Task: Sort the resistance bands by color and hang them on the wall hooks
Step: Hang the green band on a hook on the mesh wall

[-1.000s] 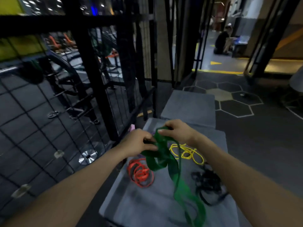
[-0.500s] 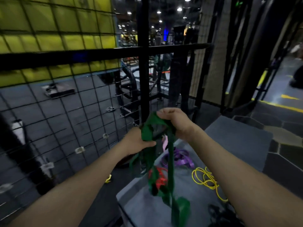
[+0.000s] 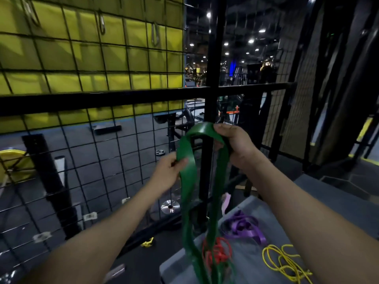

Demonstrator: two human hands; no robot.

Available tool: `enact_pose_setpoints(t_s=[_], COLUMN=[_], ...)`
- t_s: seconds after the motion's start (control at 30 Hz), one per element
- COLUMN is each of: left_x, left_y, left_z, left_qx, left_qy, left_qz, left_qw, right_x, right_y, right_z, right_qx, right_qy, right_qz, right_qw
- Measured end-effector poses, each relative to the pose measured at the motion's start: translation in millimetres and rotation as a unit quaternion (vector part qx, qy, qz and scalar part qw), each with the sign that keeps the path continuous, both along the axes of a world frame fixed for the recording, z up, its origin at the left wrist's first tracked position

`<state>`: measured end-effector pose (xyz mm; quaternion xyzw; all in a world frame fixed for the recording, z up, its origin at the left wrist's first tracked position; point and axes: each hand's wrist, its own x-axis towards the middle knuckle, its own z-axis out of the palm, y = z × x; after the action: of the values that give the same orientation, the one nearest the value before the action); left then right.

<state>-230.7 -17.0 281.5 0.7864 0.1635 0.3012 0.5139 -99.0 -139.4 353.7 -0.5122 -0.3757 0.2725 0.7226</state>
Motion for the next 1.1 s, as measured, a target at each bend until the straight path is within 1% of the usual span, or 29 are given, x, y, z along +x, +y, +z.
enact_pose_setpoints(t_s=[0.07, 0.1, 0.2, 0.3, 0.37, 0.47, 0.57, 0.67, 0.73, 0.8, 0.87, 1.0, 1.1], left_x=[-4.3, -9.7, -27.4, -45.1, -54.4, -71.5, -88.9, -104.8, -115.5, -127.5, -139.8, -162.8, -178.6], left_y=[14.1, 21.5, 39.9, 46.1, 49.9, 58.7, 74.4, 91.5, 98.4, 100.3, 104.9, 119.2, 127.0], left_z=[18.2, 25.7, 46.6, 76.7, 95.3, 115.2, 126.2, 133.8, 137.7, 140.1, 141.1, 143.5, 139.9], left_qx=[0.071, 0.085, 0.079, 0.050, 0.046, 0.061, 0.071, 0.106, 0.160, 0.236, 0.281, 0.305, 0.333], left_qy=[-0.015, -0.031, -0.117, -0.198, -0.233, -0.257, -0.260, -0.248, -0.214, -0.163, -0.128, -0.101, -0.077], left_qz=[0.044, 0.064, 0.123, 0.151, 0.160, 0.174, 0.223, 0.284, 0.290, 0.294, 0.317, 0.342, 0.388], left_qw=[0.996, 0.994, 0.982, 0.967, 0.958, 0.949, 0.937, 0.920, 0.919, 0.912, 0.897, 0.883, 0.856], right_x=[-2.7, -4.7, -11.3, -29.0, -44.8, -67.0, -92.7, -122.1, -138.1, -149.7, -157.0, -164.8, -176.5], right_y=[9.7, 15.0, 34.9, 56.6, 70.6, 90.8, 109.9, 127.5, 139.2, 150.9, 162.3, 185.6, 199.8], right_z=[7.6, 9.8, 10.2, 10.1, 14.3, 25.0, 39.3, 56.2, 67.2, 74.6, 77.6, 80.5, 87.5], right_qx=[0.010, 0.008, -0.038, -0.075, -0.076, -0.065, -0.043, 0.002, 0.040, 0.062, 0.056, 0.014, 0.034], right_qy=[0.030, 0.032, -0.002, -0.059, -0.068, -0.067, -0.073, -0.070, -0.057, -0.071, -0.100, -0.220, -0.243], right_qz=[0.017, 0.027, 0.059, 0.070, 0.087, 0.141, 0.190, 0.223, 0.211, 0.205, 0.203, 0.153, 0.161], right_qw=[0.999, 0.999, 0.998, 0.993, 0.991, 0.986, 0.978, 0.972, 0.975, 0.974, 0.972, 0.963, 0.956])
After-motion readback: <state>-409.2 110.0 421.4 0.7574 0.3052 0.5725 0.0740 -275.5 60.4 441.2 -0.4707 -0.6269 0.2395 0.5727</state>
